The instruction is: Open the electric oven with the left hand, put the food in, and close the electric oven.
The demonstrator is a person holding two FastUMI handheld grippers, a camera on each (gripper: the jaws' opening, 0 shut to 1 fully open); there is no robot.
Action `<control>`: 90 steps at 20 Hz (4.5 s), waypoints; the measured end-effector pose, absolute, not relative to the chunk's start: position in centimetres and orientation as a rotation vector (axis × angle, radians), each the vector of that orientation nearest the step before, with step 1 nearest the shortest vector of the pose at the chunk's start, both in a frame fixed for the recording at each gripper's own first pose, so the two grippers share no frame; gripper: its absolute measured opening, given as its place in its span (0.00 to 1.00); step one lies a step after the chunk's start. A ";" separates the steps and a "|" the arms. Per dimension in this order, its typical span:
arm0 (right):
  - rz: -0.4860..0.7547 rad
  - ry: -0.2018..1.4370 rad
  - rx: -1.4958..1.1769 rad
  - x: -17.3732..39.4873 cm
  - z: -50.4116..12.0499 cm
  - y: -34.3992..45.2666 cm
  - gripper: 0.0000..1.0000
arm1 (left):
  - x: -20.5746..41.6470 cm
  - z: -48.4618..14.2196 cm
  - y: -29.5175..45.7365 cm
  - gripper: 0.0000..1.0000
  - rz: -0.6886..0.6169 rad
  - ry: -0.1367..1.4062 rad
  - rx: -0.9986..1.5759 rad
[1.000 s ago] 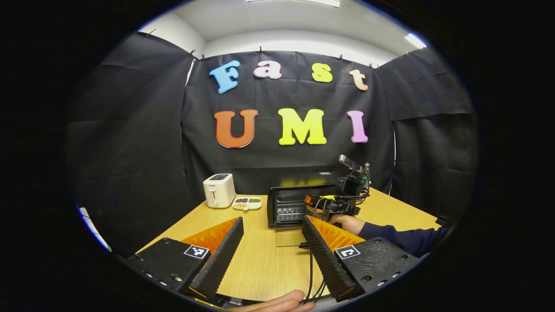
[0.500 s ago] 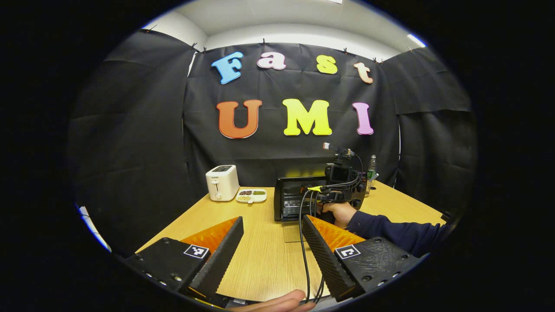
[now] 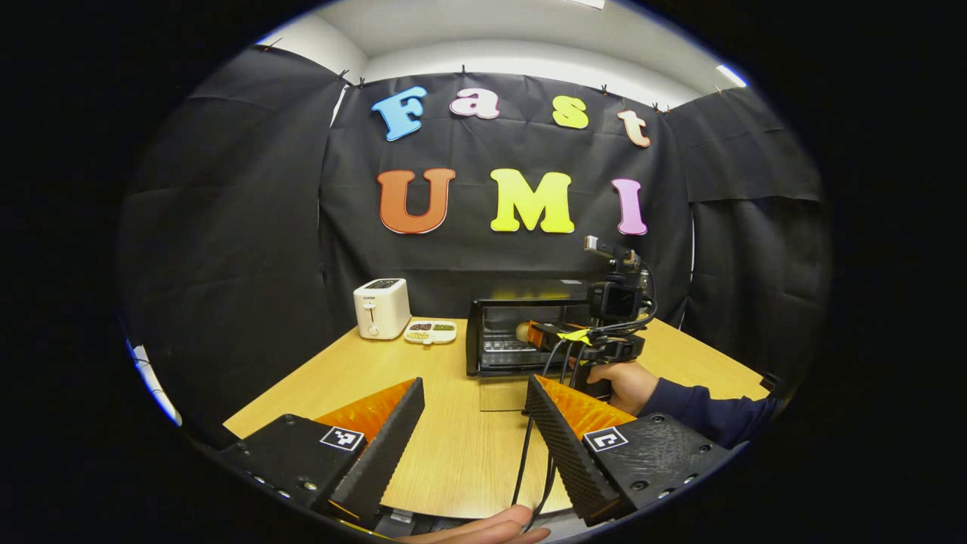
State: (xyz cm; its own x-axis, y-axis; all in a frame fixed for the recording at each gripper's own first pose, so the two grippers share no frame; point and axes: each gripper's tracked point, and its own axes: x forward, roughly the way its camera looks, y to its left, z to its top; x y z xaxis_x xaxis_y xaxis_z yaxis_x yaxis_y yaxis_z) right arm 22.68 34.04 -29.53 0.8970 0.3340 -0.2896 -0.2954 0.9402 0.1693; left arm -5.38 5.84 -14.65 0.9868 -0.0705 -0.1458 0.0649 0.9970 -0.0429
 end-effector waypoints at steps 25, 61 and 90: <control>0.099 -0.066 0.061 -1.6 -10.7 2.5 0.96 | 3.5 -29.2 -8.8 0.94 -0.198 0.581 0.017; 0.066 -0.109 0.108 -3.0 -10.5 -2.7 0.99 | 9.9 -24.4 -8.2 0.96 -0.103 0.549 0.034; 0.049 -0.047 0.032 -2.8 -10.5 0.3 0.97 | 6.4 -5.8 -3.8 0.96 -0.056 0.124 -0.025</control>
State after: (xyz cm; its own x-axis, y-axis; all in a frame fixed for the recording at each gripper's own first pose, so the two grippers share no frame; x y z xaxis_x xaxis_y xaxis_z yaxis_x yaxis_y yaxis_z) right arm -2.85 0.31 -10.46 0.9977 0.0484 0.0475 -0.0499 0.9983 0.0312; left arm 6.42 -3.77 -5.85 0.9907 -0.0576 -0.1232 0.0545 0.9981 -0.0282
